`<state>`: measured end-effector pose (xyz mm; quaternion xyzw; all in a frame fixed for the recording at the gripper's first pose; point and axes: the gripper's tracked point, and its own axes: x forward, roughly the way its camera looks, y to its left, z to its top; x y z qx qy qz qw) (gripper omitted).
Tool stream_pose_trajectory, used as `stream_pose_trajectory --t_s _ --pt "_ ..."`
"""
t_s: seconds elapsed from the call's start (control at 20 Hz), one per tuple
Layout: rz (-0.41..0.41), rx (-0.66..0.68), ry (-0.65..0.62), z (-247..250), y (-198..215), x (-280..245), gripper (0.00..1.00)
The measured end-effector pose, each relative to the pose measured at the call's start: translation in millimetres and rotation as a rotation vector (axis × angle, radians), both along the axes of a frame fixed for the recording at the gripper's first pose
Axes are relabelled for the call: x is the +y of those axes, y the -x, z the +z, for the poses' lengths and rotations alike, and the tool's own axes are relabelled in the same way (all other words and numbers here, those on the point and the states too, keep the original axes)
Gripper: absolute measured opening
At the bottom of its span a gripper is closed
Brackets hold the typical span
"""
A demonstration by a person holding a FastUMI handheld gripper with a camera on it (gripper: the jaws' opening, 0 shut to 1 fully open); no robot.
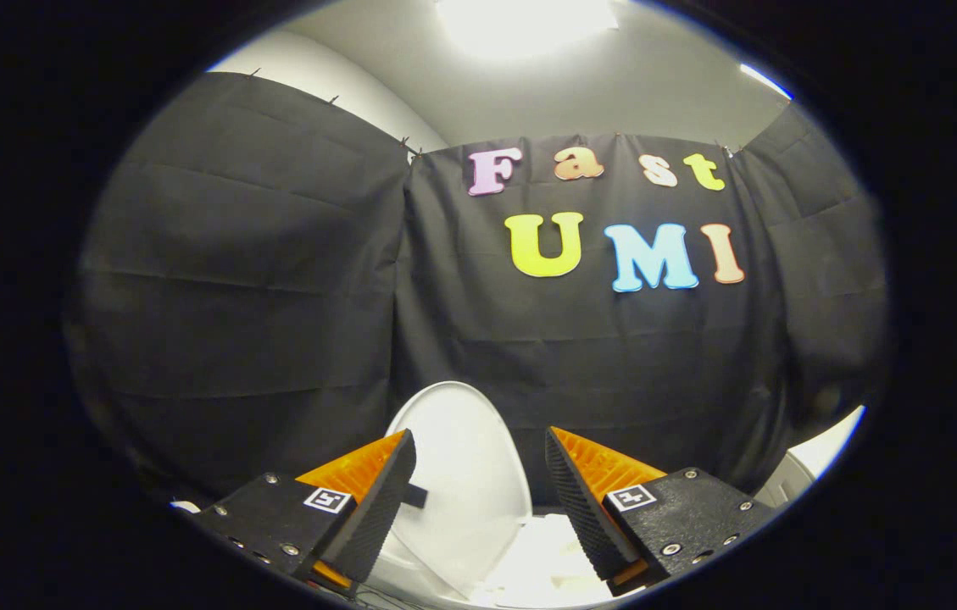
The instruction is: Open the toilet lid.
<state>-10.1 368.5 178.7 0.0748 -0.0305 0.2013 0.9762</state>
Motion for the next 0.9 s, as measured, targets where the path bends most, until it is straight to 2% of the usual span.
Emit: stream_pose_trajectory --t_s 0.1,0.55,0.75,0.9 --pt "-0.012 0.017 0.012 -5.9 -2.8 -25.4 0.94" --pt "-0.197 0.021 0.102 -41.7 -20.8 -165.5 0.94" --pt "-0.254 -0.005 0.132 -50.5 -9.3 -210.1 0.94" --pt "-0.261 -0.047 0.152 -54.6 -0.4 -229.6 0.93"
